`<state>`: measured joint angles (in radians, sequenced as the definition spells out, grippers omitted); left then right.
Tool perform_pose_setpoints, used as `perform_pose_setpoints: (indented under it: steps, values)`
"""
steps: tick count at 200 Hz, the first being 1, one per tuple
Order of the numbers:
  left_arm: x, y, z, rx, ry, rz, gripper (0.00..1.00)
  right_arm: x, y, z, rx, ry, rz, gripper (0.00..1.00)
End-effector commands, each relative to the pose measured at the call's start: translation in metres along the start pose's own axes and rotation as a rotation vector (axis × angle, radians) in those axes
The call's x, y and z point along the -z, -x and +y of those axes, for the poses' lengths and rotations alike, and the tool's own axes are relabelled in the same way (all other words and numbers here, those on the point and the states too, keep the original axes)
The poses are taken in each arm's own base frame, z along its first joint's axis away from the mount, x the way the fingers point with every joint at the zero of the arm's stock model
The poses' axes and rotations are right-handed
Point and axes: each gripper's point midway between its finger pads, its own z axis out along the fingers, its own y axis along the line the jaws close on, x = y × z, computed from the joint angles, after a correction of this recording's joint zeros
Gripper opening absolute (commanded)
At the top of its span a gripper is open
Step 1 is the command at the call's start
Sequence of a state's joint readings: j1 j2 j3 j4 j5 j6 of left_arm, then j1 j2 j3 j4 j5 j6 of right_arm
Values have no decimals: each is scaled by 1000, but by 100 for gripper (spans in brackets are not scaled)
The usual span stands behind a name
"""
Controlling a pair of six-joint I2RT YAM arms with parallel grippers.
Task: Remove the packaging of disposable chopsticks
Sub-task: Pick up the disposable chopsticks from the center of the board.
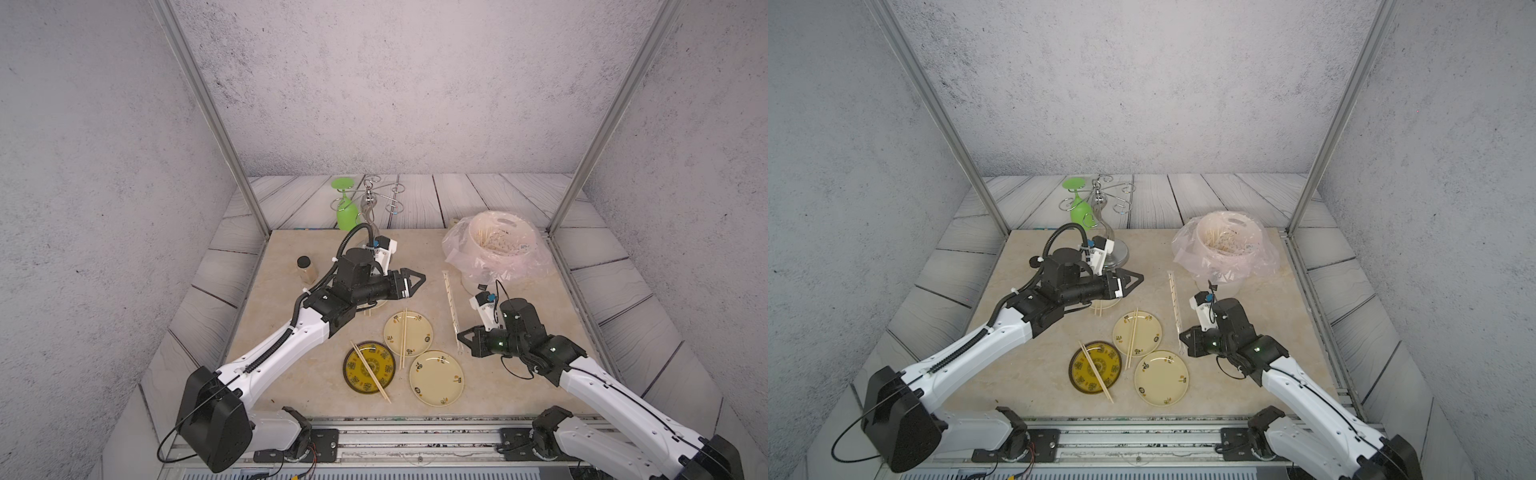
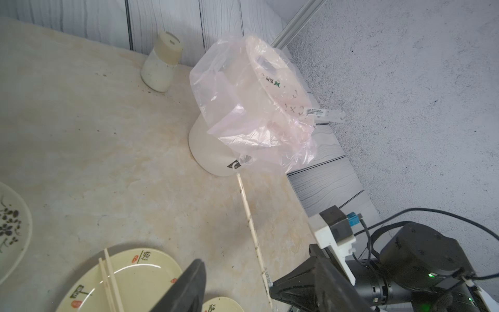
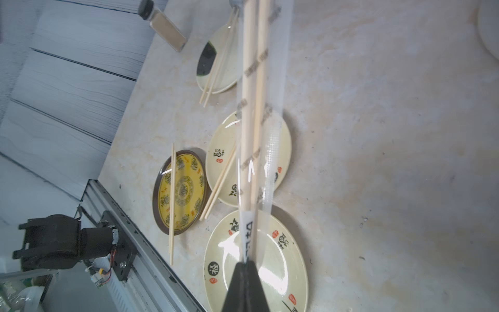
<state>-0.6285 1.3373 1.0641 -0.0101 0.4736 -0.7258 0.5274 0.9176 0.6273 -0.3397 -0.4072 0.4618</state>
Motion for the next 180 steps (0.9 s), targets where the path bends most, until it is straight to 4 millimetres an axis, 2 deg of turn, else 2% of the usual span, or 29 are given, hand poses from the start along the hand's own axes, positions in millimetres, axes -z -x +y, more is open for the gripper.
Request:
perform_pose_setpoints:
  steps: [1,38,84,101,115,133,166,174,180]
  values:
    - [-4,16,-17,32,-74,-22,67,6,14,24,65,93,-34,0]
    - [-23,14,-15,77,-97,28,66,9,26,47,103,164,-48,0]
    - [-35,12,-20,102,-142,72,61,6,28,69,171,203,-25,0]
    - [-35,11,-20,104,-145,80,50,4,26,74,190,202,-12,0]
    - [-34,10,-19,101,-138,80,35,2,25,76,199,205,-10,0]
    - [-31,10,-19,92,-123,77,0,1,26,79,202,209,-22,0]
    - [-22,21,-27,69,-119,41,0,7,36,84,225,200,-46,0]
    - [-18,25,-31,58,-126,34,0,9,39,84,232,192,-56,12]
    - [-15,28,-34,48,-131,28,0,12,42,86,242,191,-66,26]
